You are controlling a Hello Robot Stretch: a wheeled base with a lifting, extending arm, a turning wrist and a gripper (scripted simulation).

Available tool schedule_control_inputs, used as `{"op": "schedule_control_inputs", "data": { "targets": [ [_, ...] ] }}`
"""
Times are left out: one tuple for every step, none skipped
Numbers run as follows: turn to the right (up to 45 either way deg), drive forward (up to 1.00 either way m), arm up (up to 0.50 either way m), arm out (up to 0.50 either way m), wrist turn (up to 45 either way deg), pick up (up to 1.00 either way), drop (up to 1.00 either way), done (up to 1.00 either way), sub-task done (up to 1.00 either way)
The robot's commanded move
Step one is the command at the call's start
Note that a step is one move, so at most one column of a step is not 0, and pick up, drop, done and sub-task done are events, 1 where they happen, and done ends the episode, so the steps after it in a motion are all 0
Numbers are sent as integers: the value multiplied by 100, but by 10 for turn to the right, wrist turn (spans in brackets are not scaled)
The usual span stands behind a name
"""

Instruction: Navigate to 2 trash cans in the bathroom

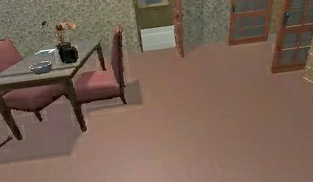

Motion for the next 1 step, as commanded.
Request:
{"op": "schedule_control_inputs", "data": {
  "targets": [
    [0, 50, 0, 0, 0, 0, 0, 0, 0]
  ]
}}
